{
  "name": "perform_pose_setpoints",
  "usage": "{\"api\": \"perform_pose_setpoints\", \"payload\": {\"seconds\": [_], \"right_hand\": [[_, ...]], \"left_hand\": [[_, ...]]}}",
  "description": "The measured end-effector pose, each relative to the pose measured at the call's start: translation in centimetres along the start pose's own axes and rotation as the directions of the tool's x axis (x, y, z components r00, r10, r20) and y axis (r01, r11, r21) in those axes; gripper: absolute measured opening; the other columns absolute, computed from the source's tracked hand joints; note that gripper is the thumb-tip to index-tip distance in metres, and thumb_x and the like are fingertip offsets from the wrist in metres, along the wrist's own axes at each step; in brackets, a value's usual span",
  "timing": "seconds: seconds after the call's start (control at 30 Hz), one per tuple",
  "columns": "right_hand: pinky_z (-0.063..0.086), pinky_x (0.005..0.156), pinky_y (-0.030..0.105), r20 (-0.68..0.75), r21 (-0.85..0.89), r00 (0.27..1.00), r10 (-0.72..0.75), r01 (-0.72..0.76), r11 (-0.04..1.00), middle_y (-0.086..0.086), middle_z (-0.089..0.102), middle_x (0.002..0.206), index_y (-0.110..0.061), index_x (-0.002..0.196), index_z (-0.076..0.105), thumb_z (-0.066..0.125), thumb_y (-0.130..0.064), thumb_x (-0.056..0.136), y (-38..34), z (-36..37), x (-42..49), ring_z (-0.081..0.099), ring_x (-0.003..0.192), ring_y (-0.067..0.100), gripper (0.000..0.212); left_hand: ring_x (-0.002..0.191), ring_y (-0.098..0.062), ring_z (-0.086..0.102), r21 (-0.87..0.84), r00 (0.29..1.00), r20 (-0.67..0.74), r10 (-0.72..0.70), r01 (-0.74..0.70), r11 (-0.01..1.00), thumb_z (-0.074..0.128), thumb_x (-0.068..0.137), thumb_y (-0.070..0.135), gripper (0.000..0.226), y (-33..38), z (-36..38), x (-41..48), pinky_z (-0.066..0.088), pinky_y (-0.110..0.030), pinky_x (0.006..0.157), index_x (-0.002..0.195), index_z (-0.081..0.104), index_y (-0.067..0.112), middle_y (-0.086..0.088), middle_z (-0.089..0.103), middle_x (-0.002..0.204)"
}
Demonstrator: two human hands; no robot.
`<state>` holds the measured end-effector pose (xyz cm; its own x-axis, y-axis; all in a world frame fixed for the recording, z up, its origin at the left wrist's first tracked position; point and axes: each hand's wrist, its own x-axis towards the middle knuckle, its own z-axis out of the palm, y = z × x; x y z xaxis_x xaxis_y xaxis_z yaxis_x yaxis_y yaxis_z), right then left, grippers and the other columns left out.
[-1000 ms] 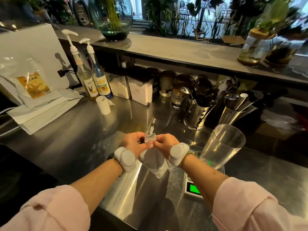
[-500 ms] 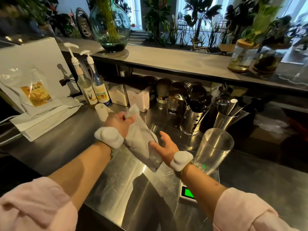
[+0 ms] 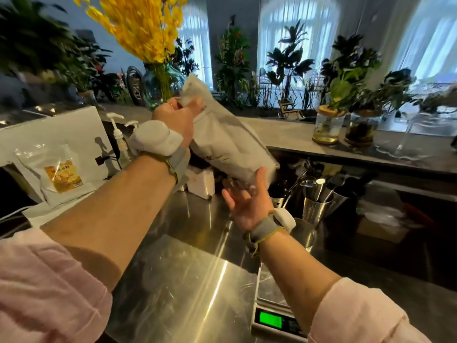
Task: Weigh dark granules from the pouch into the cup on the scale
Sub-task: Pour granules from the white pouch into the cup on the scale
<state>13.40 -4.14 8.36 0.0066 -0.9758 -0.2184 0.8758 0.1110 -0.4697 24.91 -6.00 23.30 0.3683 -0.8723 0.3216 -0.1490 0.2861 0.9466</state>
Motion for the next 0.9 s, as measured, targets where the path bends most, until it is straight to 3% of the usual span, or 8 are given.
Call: {"api": "perform_pose_setpoints", "payload": {"seconds": [0.07,0.17,0.27,0.33,0.43,0.6,0.77,0.9], "right_hand": [[0.048,0.096,0.043,0.113,0.124,0.994,0.007,-0.021,0.992,0.009,0.060,0.118,-0.014,0.131,0.050,0.056,-0.065,0.067,-1.4,0.8,-1.1,0.060,0.110,0.026,0.082],[0.032,0.107,0.056,0.279,0.206,0.960,0.010,-0.070,0.976,0.009,0.058,0.127,-0.016,0.120,0.056,0.058,-0.071,0.052,-3.9,1.0,-2.0,0.046,0.127,0.035,0.087],[0.028,0.105,0.064,0.463,0.223,0.884,-0.060,-0.051,0.973,0.013,0.047,0.144,-0.020,0.138,0.046,0.077,-0.068,0.037,-7.2,-0.2,-2.1,0.037,0.134,0.040,0.116],[0.020,0.111,0.064,0.557,0.215,0.824,-0.102,-0.025,0.976,0.015,0.038,0.150,-0.020,0.145,0.037,0.078,-0.067,0.040,-9.6,-1.7,-2.4,0.031,0.138,0.041,0.122],[0.024,0.111,0.061,0.487,0.245,0.861,-0.148,0.028,0.969,0.016,0.044,0.147,-0.019,0.143,0.041,0.081,-0.063,0.038,-12.9,-4.0,-3.2,0.038,0.135,0.040,0.120],[0.047,0.091,0.061,0.260,0.212,0.947,-0.191,0.137,0.968,0.015,0.062,0.129,-0.020,0.132,0.055,0.086,-0.056,0.031,-16.5,-8.0,-4.4,0.059,0.115,0.038,0.112],[0.034,0.107,0.057,0.189,0.208,0.952,-0.243,0.203,0.957,0.013,0.066,0.124,-0.018,0.119,0.067,0.090,-0.048,0.030,-18.5,-11.4,-4.6,0.055,0.121,0.036,0.096],[0.040,0.102,0.055,0.173,0.153,0.955,-0.240,0.214,0.965,0.012,0.069,0.117,-0.018,0.097,0.078,0.087,-0.049,0.037,-18.9,-13.2,-4.1,0.061,0.114,0.034,0.068]], "left_hand": [[0.075,-0.022,0.058,-0.076,1.000,-0.001,-0.016,0.016,0.997,0.066,0.079,0.027,0.026,0.9,1.5,-1.0,0.053,-0.042,0.077,0.059,0.051,0.023,0.005,0.056,0.066],[0.069,-0.015,0.057,-0.175,0.996,0.082,-0.042,0.056,0.983,0.060,0.085,0.025,0.023,1.7,3.5,-2.9,0.051,-0.032,0.070,0.064,0.052,0.024,0.005,0.057,0.070],[0.069,-0.015,0.056,-0.136,0.982,0.168,-0.091,0.115,0.984,0.053,0.089,0.033,0.024,1.3,5.3,-5.2,0.048,-0.028,0.061,0.067,0.053,0.023,0.000,0.057,0.075],[0.083,-0.026,0.064,-0.214,0.971,0.210,-0.117,0.162,0.963,0.057,0.087,0.031,0.021,0.1,6.7,-7.1,0.055,-0.038,0.074,0.068,0.061,0.023,-0.003,0.065,0.080],[0.091,-0.029,0.068,-0.307,0.932,0.331,-0.147,0.253,0.917,0.065,0.081,0.025,0.014,-1.7,8.4,-9.4,0.053,-0.052,0.089,0.069,0.069,0.025,-0.002,0.073,0.083],[0.074,-0.026,0.068,-0.142,0.852,0.515,-0.093,0.191,0.971,0.060,0.086,0.017,0.015,-3.4,10.6,-11.5,0.058,-0.033,0.079,0.100,0.067,0.017,-0.015,0.072,0.091],[0.091,-0.018,0.070,-0.002,0.791,0.601,-0.115,0.146,0.989,0.062,0.085,0.019,0.012,-5.7,11.9,-13.1,0.058,-0.033,0.079,0.086,0.064,0.031,-0.001,0.073,0.095],[0.087,-0.015,0.068,0.134,0.815,0.574,-0.079,0.001,0.991,0.062,0.084,0.021,0.011,-6.9,12.5,-13.5,0.057,-0.028,0.075,0.084,0.062,0.031,0.001,0.071,0.090]]}}
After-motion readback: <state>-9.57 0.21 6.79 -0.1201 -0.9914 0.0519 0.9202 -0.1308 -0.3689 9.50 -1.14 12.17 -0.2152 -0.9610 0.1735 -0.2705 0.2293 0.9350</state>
